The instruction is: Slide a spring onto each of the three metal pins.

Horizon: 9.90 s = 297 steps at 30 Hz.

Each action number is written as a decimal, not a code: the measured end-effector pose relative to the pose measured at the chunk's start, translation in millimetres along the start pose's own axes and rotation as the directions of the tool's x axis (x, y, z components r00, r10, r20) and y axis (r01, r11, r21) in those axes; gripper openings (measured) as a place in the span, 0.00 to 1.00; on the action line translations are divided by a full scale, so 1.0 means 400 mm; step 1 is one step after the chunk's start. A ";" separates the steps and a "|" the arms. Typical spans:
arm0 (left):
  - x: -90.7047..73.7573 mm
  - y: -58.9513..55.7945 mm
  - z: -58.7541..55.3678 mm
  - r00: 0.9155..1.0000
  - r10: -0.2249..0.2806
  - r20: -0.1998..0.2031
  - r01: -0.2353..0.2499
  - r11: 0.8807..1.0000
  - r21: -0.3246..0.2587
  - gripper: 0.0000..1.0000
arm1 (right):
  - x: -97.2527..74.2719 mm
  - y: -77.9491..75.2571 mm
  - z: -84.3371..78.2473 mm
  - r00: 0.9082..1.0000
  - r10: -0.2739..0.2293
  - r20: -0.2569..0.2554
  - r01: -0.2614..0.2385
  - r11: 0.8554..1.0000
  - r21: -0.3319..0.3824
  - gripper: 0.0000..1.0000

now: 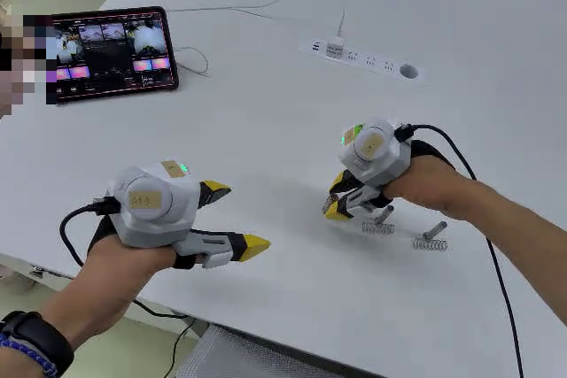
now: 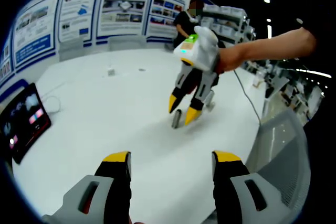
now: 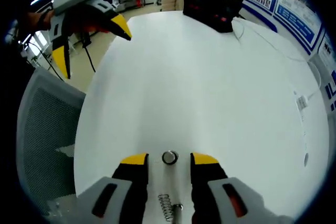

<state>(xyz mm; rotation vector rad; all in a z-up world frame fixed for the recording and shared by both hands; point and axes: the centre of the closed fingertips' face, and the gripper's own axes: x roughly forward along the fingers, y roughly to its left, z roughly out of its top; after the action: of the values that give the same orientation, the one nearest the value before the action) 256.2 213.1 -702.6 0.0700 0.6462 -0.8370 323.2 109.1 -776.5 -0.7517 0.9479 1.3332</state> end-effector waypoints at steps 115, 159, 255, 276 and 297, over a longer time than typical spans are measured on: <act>0.100 -0.094 0.077 0.998 -0.063 -0.019 0.064 0.996 0.065 0.68 | -0.295 0.169 -0.271 0.792 -0.459 0.402 0.058 0.712 0.700 0.73; 0.241 -0.254 0.088 0.965 -0.214 -0.152 0.249 0.932 0.262 0.66 | -0.318 0.198 -0.331 0.794 -0.479 0.375 0.078 0.691 0.718 0.77; 0.358 -0.211 -0.075 0.971 -0.045 -0.236 0.080 0.987 0.141 0.10 | -0.284 0.277 -0.330 0.810 -0.431 0.398 -0.004 0.674 0.739 0.76; 0.245 -0.211 -0.008 0.985 -0.052 -0.163 0.079 0.983 0.168 0.10 | -0.266 0.272 -0.247 0.804 -0.384 0.453 -0.054 0.713 0.699 0.74; 0.198 -0.280 0.036 0.982 -0.122 -0.145 0.155 0.957 0.245 0.10 | -0.273 0.246 -0.147 0.756 -0.339 0.559 -0.169 0.725 0.668 0.57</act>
<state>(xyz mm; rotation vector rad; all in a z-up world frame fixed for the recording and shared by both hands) 223.0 79.9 -713.9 0.3179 0.6662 -1.0555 219.5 18.7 -698.3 0.2693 0.7181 0.9151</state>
